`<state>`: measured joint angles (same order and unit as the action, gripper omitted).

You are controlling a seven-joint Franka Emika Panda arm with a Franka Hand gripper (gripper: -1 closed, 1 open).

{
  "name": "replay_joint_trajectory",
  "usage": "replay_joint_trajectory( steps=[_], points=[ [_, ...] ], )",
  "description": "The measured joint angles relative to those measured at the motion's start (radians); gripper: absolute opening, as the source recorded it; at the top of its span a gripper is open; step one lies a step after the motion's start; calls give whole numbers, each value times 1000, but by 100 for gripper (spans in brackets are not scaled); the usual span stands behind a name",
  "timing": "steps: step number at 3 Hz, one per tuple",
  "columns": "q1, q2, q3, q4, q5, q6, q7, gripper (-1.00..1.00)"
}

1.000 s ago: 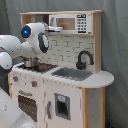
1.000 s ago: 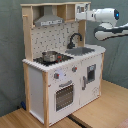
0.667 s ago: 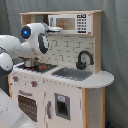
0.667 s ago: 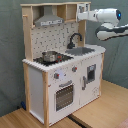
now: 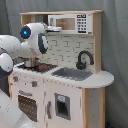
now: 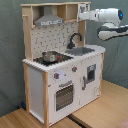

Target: Play with the kitchen

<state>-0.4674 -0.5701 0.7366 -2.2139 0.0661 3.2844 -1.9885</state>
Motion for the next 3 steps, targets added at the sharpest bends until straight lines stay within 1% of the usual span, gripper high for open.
replay_joint_trajectory(
  steps=[1,2,3],
  points=[
    [18,-13,0,1,1,-2,2,100],
    [34,-85,-61,1,1,28,-10,100],
    [8,-141,-78,1,6,103,26,100]
  ],
)
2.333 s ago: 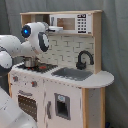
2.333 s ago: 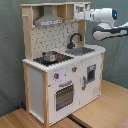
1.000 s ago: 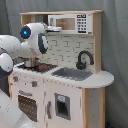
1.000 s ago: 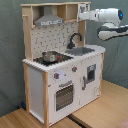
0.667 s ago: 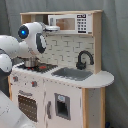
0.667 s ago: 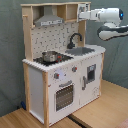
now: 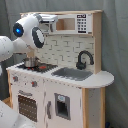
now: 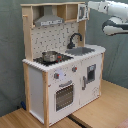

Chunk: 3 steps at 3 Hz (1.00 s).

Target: Play with the kitchen

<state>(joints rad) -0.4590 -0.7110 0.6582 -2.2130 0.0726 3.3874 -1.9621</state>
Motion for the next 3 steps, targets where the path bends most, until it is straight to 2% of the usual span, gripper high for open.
replay_joint_trajectory(
  steps=[1,3],
  points=[
    [-22,-30,19,0,0,75,73,100],
    [-80,-119,65,-2,23,91,250,100]
  ],
)
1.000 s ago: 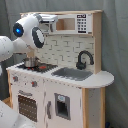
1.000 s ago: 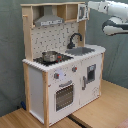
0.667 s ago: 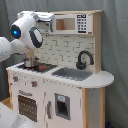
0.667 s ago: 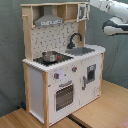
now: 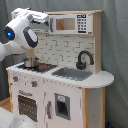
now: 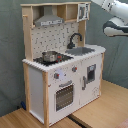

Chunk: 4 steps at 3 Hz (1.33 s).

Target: Play with the kitchen

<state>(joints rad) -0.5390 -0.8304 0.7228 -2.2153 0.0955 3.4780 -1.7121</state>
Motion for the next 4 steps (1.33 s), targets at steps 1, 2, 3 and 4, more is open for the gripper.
replay_joint_trajectory(
  steps=[1,2,3,4],
  points=[
    [-51,-36,35,-1,10,0,99,100],
    [-98,-64,70,0,17,1,191,100],
    [-149,-98,109,2,21,1,297,100],
    [-202,-140,148,5,28,-1,415,100]
  ],
)
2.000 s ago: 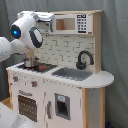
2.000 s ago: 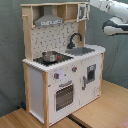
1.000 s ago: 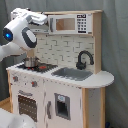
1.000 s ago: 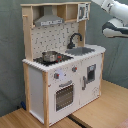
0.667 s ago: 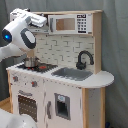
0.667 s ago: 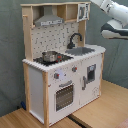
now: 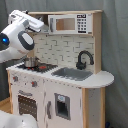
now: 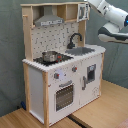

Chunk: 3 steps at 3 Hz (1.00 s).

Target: Play with the kitchen

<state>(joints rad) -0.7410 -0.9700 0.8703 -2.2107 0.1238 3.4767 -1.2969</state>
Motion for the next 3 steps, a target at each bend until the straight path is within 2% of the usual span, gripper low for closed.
replay_joint_trajectory(
  steps=[2,3],
  points=[
    [-104,-105,63,0,18,-16,247,100],
    [-136,-143,82,0,22,-24,332,100]
  ],
)
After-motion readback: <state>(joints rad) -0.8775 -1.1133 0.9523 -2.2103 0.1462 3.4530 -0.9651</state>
